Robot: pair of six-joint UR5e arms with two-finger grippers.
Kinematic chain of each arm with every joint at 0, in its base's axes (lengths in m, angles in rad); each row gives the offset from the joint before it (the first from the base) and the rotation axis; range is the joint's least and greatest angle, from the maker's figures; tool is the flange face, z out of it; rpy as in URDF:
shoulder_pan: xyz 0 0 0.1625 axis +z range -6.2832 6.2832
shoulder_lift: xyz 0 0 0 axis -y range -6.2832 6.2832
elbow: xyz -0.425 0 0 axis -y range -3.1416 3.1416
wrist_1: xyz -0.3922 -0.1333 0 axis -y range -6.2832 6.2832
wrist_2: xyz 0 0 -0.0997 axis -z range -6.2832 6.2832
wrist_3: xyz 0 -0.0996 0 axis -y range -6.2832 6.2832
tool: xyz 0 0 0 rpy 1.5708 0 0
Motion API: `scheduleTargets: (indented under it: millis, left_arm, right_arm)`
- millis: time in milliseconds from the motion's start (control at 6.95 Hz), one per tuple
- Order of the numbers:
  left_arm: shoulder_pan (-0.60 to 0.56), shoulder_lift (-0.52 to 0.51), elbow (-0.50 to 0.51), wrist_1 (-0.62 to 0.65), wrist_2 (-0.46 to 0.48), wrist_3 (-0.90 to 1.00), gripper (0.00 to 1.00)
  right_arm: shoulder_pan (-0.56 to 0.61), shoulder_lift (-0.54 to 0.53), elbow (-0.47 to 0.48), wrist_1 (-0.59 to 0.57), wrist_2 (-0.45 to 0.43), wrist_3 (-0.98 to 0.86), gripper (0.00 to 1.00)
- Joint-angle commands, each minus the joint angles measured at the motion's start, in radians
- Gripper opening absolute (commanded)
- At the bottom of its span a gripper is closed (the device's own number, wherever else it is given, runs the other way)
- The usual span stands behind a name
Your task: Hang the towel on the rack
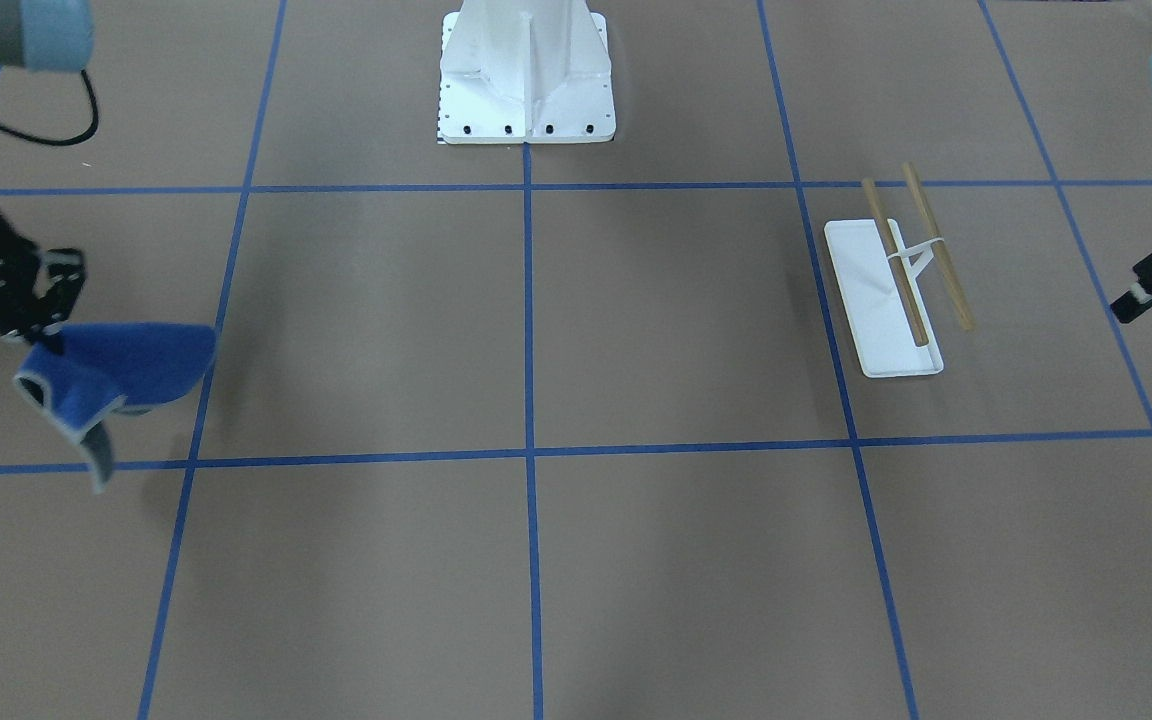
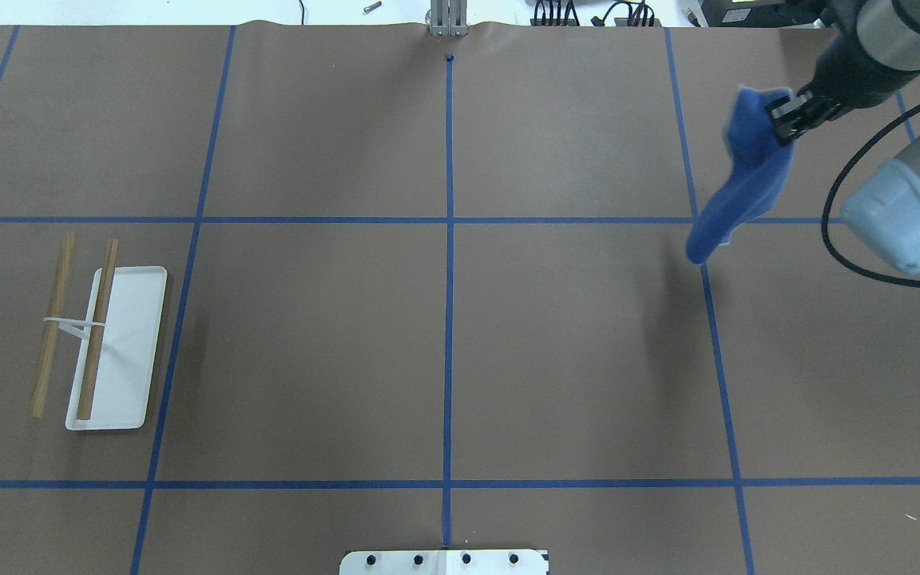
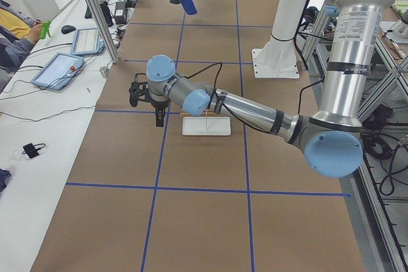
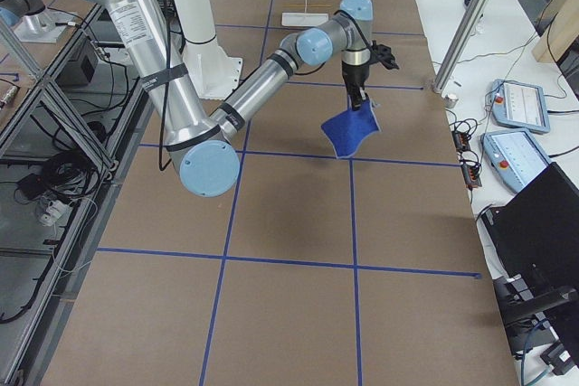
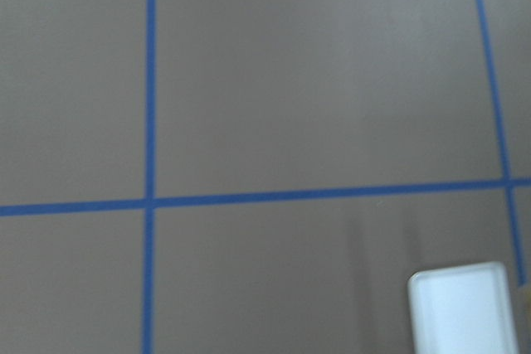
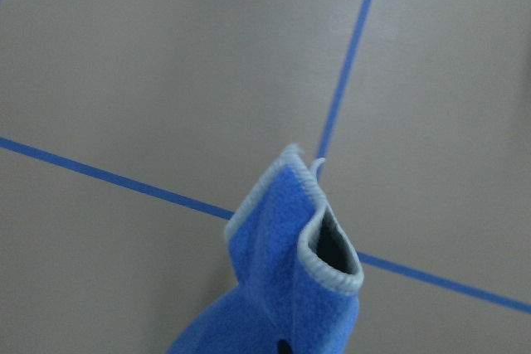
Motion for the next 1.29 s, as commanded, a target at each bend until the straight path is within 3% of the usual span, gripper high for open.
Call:
scheduleTargets:
  millis: [0,432,719,1151]
  left_arm:
    - [0.159,-0.155,0.020,-0.026,0.000,-0.481,0.98]
    - [0.332,-0.308,0.062,-0.354,0.019,-1.405,0.98]
    - [0.435,-0.347,0.072,-0.540,0.260,-1.868,0.98]
    - [0.481,-0.367,0.061,-0.568,0.289,-2.048,0.98]
  right_arm:
    - [-0.149,0.180,0.053,-0.029,0.005,0.524,0.00]
    - [-0.203,0.389,-0.052,0.058,-0.007,1.013,0.00]
    - [-0.217,0.399,-0.070,0.120,-0.042,1.088,0.00]
    - [-0.220,0.480,-0.123,0.121,-0.102,1.138,0.00]
